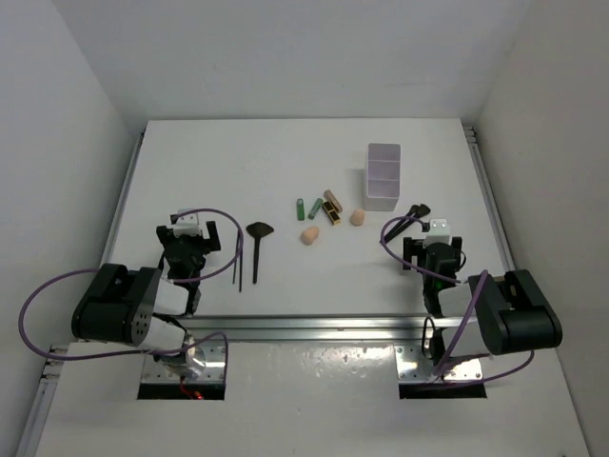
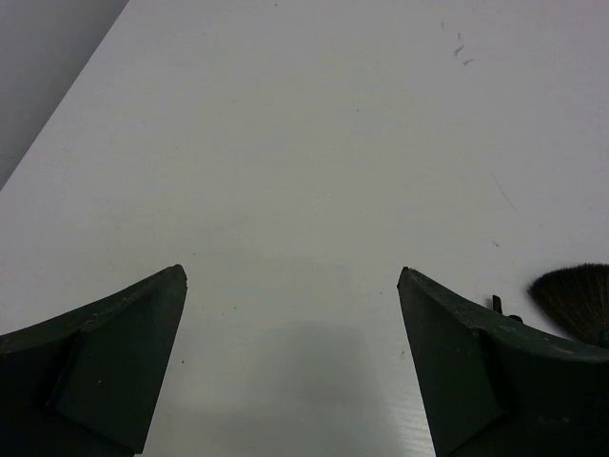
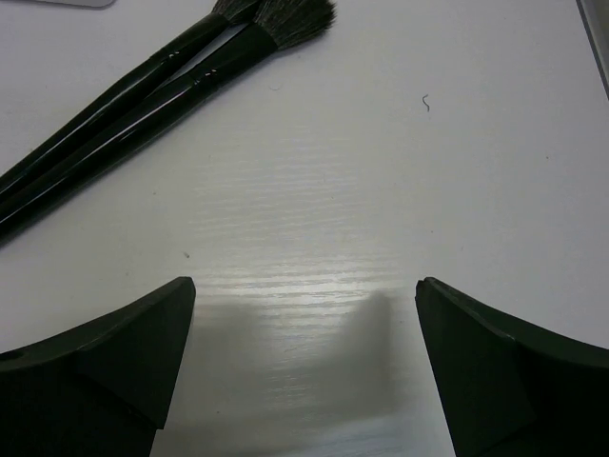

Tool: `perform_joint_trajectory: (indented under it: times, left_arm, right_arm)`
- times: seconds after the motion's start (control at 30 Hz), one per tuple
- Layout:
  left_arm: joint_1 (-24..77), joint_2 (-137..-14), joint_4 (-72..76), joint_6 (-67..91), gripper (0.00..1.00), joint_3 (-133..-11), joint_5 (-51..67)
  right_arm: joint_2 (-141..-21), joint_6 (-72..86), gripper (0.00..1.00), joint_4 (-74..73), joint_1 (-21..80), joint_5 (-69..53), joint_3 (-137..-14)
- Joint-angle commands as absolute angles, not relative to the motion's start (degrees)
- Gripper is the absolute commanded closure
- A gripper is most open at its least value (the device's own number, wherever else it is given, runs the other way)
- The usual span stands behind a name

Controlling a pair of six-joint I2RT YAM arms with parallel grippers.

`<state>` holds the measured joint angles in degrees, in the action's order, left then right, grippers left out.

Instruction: Organize the makeup

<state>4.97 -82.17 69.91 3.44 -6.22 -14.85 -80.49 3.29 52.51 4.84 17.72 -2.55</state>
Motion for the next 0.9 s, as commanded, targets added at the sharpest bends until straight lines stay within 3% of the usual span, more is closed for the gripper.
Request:
perform_joint_trajectory:
  times: [0.0,0.1,0.23,0.27,0.37,0.4,0.47,0.53,0.57,0.6,0.63,0.67,0.73,0.87]
  left_arm:
    - [5.62,-81.21,72.42,3.78,0.0,-7.29,-15.29]
    - [5.62,-81.21,72.42,3.78,0.0,-7.29,-15.29]
    - [5.62,-79.47,73.04,1.87,0.0,-8.25,-11.89]
    - [5.62,-77.45,68.95,1.06,0.0,-9.91,-10.47]
    - [5.62,-70.51,42.52,-3.32,0.0,-22.99,-5.63]
    - [6.15,-70.49,32.53,-3.34,0.0,-29.12,-8.41]
    - [6.15,-69.7,26.92,-3.34,0.0,-33.2,-13.86]
    - [6.77,-69.17,20.59,-5.69,0.0,-38.46,-18.78]
    - [7.38,-69.17,18.13,-5.71,0.0,-40.41,-20.37]
    - [7.38,-69.69,12.54,-4.41,0.0,-42.43,-21.96]
    - [7.38,-70.65,9.78,-0.48,0.0,-44.28,-23.45]
    - [7.9,-70.66,7.32,1.3,0.0,-47.08,-24.34]
    - [8.52,-71.37,3.01,4.9,0.0,-47.81,-24.35]
    - [9.84,-69.26,2.47,6.24,0.0,-44.48,-21.81]
  right_arm:
    - [-79.98,4.83,0.0,53.97,4.75,20.82,1.67]
    - [-76.56,3.44,0.0,51.67,5.7,19.95,0.88]
    - [-68.75,2.64,0.0,32.38,8.52,27.84,-6.22]
    - [-66.99,2.03,0.0,21.29,8.87,29.95,-12.24]
    - [-66.79,-9.45,0.0,7.63,11.24,37.66,-23.57]
    - [-68.54,-14.28,0.0,6.08,13.34,42.23,-25.47]
    - [-69.95,-18.78,0.0,2.84,14.49,51.52,-32.57]
    - [-71.62,-4.84,0.0,-10.09,13.98,54.4,-40.28]
    - [-72.07,-0.4,0.06,-17.24,10.49,42.22,-47.39]
    - [-72.85,10.18,0.2,-27.15,8.98,35.92,-52.68]
    - [-73.38,12.54,0.28,-31.94,7.57,30.29,-54.39]
    - [-74.69,14.4,0.34,-32.95,4.86,22.32,-55.54]
    - [-75.58,21.04,0.43,-33.05,4.31,17.76,-56.78]
    - [-78.74,33.52,0.45,-28.4,3.08,13.89,-54.5]
